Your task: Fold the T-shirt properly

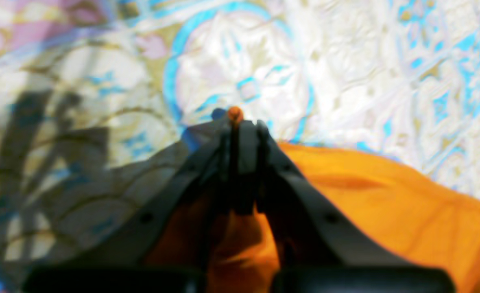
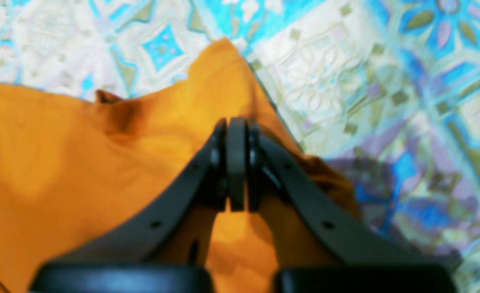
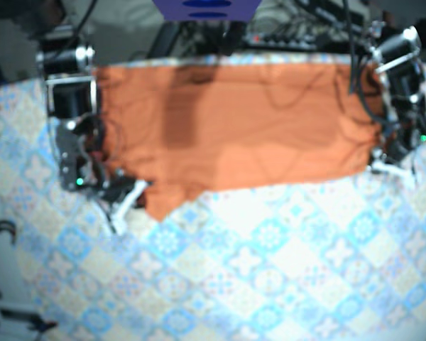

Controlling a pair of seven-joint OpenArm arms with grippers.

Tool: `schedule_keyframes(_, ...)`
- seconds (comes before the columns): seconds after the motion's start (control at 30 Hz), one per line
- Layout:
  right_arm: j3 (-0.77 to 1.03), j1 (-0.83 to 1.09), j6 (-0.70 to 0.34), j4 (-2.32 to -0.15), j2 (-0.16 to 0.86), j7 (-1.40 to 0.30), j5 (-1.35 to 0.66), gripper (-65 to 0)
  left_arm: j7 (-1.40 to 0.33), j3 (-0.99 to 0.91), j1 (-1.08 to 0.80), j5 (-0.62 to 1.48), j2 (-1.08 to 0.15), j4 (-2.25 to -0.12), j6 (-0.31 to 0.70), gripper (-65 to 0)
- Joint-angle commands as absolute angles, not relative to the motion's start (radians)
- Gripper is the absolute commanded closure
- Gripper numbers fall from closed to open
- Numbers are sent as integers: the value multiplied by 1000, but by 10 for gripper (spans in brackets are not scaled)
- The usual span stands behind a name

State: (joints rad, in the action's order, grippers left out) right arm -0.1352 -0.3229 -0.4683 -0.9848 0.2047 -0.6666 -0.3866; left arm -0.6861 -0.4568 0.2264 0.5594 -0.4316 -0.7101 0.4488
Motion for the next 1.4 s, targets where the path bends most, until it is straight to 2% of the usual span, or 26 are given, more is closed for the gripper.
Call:
schedule_keyframes(0.0,-113,-335,-472,-1010,216,-647,-397,0,-674,-458,232,568,-453,-743,453,0)
schedule_keyframes(0.33,7,-223,-472,-1170,216,-688,-397,0,-674,-458,165,568,-456,-837,456,0)
schedule_keyframes(0.53,36,-159,-472,-1254,216,-696,-397,0,-674,-458,165,568,-460,-837,518,0)
schedule_keyframes(0.83,73,-104,-472,-1297,216,-693,-397,-1,-668,-435,165,567,-475,-837,526,0)
schedule_keyframes(0.9,70,-108,-472,-1296,216,-694,-397,-38,-668,-435,165,567,-475,-837,526,0)
schedule_keyframes(1.1,65,-157,-472,-1287,216,-702,-398,-266,-668,-433,165,567,-473,-837,526,0)
schedule_keyframes(1.17,65,-166,-472,-1285,216,-725,-398,-320,-668,-433,165,567,-473,-837,526,0)
schedule_keyframes(1.27,51,-203,-472,-1273,216,-742,-398,-374,-668,-433,165,567,-473,-837,526,0)
schedule_keyframes(1.37,4,-222,-472,-1230,216,-737,-398,-394,-668,-433,165,567,-473,-837,526,0)
